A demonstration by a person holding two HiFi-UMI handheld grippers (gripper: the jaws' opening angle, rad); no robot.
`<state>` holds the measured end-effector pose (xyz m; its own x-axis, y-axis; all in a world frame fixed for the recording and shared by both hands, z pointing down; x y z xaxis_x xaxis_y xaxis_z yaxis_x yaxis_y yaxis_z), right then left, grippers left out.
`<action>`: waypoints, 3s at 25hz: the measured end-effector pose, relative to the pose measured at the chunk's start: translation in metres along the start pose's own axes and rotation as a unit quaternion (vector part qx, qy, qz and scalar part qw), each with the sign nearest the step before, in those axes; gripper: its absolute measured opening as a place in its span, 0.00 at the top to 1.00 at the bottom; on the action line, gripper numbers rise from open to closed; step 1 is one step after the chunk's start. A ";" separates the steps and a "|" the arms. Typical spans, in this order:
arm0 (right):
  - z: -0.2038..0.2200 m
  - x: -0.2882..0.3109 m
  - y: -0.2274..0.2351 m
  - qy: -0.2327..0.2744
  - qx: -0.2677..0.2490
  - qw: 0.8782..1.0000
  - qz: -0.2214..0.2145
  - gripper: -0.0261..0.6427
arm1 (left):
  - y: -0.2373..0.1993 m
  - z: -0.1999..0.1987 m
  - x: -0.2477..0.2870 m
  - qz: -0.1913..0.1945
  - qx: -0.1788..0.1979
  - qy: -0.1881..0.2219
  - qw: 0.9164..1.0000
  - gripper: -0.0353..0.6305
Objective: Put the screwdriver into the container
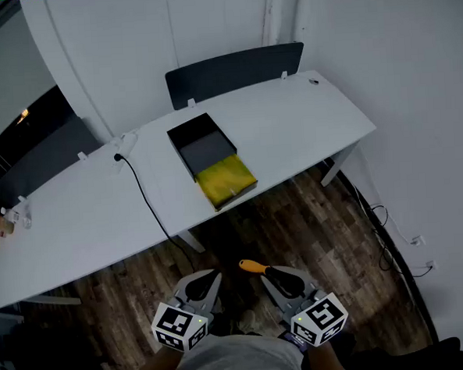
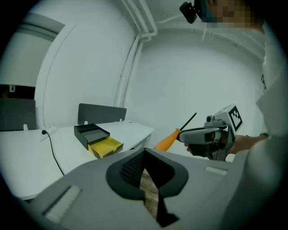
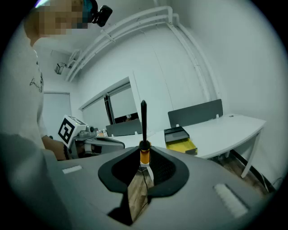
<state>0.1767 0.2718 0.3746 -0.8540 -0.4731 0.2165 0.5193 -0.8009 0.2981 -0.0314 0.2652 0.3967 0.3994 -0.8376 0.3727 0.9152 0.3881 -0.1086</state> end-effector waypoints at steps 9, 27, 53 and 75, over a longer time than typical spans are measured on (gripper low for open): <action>-0.008 0.011 -0.021 -0.007 -0.013 1.000 0.009 0.84 | -0.017 -0.014 -0.016 0.009 0.005 0.022 1.000 0.94; -0.017 0.054 -0.033 -0.001 0.013 1.000 -0.003 0.83 | -0.061 -0.015 -0.023 0.018 -0.006 0.023 1.000 0.94; -0.029 0.109 -0.048 -0.005 -0.001 1.000 0.026 0.84 | -0.121 -0.015 -0.013 0.050 -0.008 0.033 0.998 0.94; -0.052 0.125 0.069 -0.011 0.000 1.000 0.000 0.84 | -0.119 -0.048 0.089 0.025 -0.008 0.029 0.999 0.94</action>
<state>0.1041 0.1383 0.3734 -0.8529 -0.4653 0.2367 0.5195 -0.8006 0.2984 -0.1025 0.1265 0.3989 0.4464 -0.8383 0.3132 0.8947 0.4242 -0.1399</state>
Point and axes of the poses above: the fingertips, and each gripper's own axes: x forward along the fingers, y to its right, z out of its underside, the point moved 8 cm from there along -x, backward along the fingers, and after that the axes turned 14 degrees about -z, right-handed, at the moved point
